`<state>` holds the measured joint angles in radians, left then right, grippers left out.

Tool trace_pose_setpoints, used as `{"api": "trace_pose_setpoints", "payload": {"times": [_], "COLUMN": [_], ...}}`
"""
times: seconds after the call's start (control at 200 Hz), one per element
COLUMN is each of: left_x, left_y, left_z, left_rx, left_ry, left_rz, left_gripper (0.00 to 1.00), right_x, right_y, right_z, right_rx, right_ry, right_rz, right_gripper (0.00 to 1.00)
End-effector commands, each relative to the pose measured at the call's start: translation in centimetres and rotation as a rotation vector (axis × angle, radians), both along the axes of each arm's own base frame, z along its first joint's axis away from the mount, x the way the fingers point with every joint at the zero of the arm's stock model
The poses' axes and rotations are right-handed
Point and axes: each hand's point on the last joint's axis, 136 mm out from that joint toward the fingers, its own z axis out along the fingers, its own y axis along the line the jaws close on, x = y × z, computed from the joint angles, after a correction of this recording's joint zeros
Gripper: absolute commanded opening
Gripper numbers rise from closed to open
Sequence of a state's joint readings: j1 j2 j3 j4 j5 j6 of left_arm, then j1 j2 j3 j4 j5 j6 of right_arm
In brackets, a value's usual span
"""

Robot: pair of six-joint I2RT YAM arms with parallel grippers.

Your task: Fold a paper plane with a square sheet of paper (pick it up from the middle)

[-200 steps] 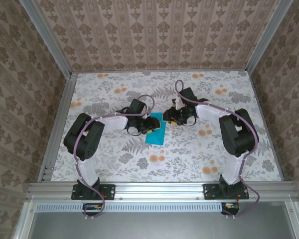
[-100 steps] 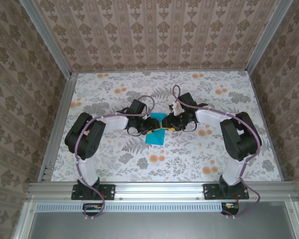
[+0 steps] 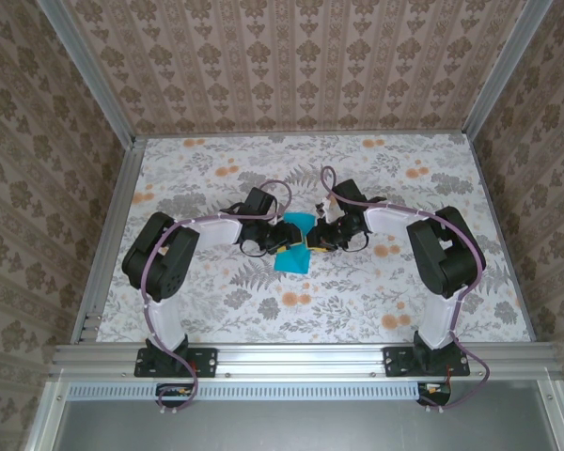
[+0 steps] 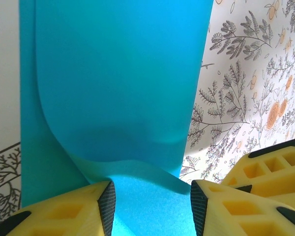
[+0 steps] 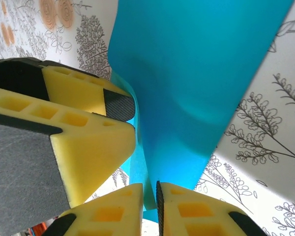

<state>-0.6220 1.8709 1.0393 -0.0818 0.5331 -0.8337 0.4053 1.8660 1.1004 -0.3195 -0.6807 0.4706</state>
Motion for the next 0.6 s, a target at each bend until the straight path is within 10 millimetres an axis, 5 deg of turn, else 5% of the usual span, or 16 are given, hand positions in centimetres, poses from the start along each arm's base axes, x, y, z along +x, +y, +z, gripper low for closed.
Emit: {"api": "trace_pose_setpoints", "payload": {"times": [0.0, 0.595], "left_x": [0.5, -0.6], "left_y": [-0.2, -0.8], "left_z": [0.9, 3.0], "left_rx": [-0.001, -0.086], "left_ry": [-0.023, -0.055], "left_rz": [0.0, -0.034], "left_gripper": [0.47, 0.45], "right_x": [0.3, 2.3], "right_y": [0.6, -0.6], "right_z": [0.5, -1.0], "right_rx": [0.012, -0.127], "right_ry": [-0.013, -0.093], "right_rz": [0.016, 0.019], "right_gripper": [0.12, 0.04]}}
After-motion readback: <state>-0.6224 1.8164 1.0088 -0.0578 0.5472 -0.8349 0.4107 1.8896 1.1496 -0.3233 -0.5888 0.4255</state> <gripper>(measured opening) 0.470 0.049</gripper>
